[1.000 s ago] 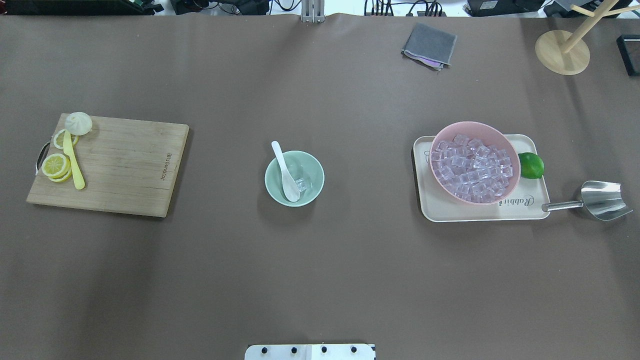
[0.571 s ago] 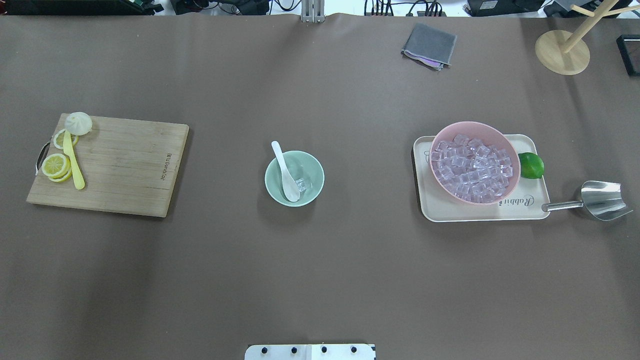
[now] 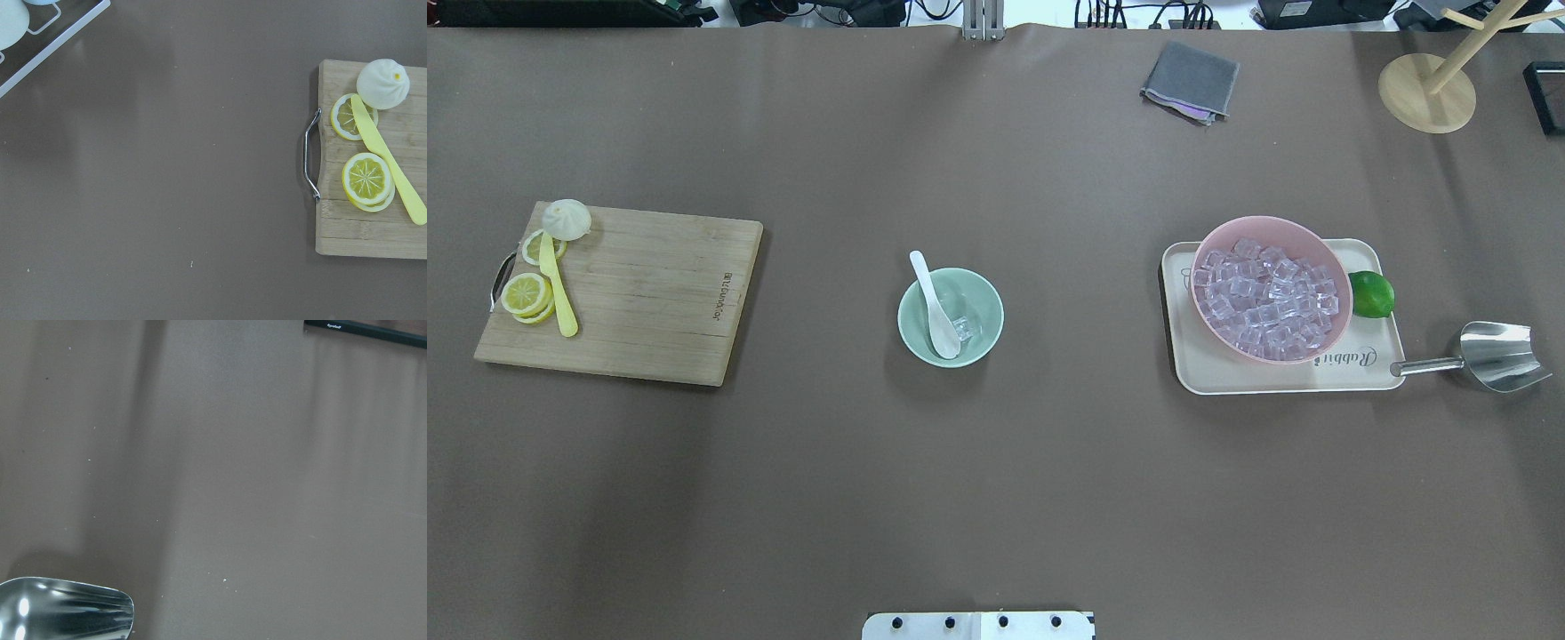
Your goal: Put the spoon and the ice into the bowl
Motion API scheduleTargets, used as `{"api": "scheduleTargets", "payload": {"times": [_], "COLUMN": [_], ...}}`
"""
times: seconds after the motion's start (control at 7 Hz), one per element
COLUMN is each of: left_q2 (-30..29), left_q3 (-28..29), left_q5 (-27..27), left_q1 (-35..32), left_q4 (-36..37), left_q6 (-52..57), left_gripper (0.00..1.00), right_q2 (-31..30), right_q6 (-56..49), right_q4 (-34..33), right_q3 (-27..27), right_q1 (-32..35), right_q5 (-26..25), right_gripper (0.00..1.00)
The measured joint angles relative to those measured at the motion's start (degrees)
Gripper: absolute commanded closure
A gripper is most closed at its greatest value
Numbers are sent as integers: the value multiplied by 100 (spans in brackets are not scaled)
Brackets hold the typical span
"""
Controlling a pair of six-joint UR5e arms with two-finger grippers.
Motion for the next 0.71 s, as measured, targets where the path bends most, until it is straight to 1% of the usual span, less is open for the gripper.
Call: {"api": "scheduleTargets", "payload": {"times": [0.71], "left_q2": [-15], "left_q3": [-3], "left_q5": [1], "left_q1": [-2], "left_q4": [2], "left_q6": [0], "left_gripper": [2], "right_q2": [-61], "right_q6": [-3], "right_q4": [73], "right_q3": [-4], "right_q1": [3], "right_q5": [0], "right_gripper": [0]}}
